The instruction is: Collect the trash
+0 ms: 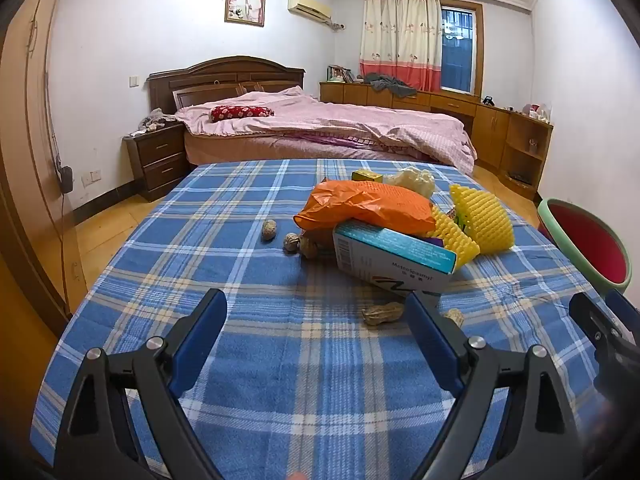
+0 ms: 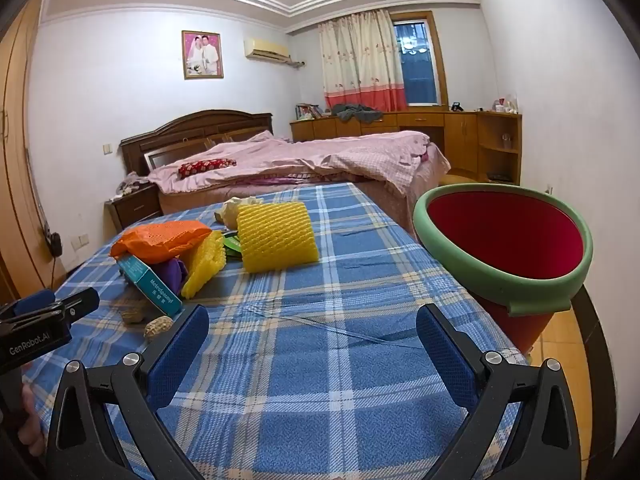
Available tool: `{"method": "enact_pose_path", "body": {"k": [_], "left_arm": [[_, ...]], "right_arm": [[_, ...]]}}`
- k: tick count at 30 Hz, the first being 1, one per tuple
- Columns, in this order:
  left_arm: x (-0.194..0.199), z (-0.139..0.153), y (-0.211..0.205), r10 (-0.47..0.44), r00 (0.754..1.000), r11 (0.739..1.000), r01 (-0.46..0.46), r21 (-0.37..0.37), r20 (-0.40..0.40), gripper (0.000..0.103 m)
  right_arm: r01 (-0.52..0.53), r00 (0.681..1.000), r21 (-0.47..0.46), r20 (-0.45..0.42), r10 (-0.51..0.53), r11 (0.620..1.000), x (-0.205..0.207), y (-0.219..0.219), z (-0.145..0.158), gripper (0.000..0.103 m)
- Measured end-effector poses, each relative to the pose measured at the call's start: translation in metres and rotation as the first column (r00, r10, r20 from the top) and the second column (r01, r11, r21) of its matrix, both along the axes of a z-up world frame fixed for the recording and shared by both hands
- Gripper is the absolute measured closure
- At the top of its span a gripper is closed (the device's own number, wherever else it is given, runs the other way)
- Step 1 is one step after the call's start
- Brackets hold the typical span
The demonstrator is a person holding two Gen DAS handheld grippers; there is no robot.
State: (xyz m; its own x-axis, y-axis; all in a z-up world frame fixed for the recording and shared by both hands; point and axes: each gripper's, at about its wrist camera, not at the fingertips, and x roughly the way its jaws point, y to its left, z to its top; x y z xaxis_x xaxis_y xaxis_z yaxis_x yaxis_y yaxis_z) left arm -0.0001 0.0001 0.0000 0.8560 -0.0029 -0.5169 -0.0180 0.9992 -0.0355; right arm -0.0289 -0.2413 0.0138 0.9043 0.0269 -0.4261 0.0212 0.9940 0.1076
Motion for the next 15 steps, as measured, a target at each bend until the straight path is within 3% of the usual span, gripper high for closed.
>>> {"method": "enact_pose_path", "body": {"k": [15], "left_arm": [[0.0000, 0.0000, -0.0001, 0.001, 1.000, 1.000, -0.001, 0.003, -0.006, 0.012]], "right_arm": [[0.000, 1.000, 0.000, 0.001, 0.000, 1.000, 0.0002, -0.0001, 0.0001, 0.000]]}}
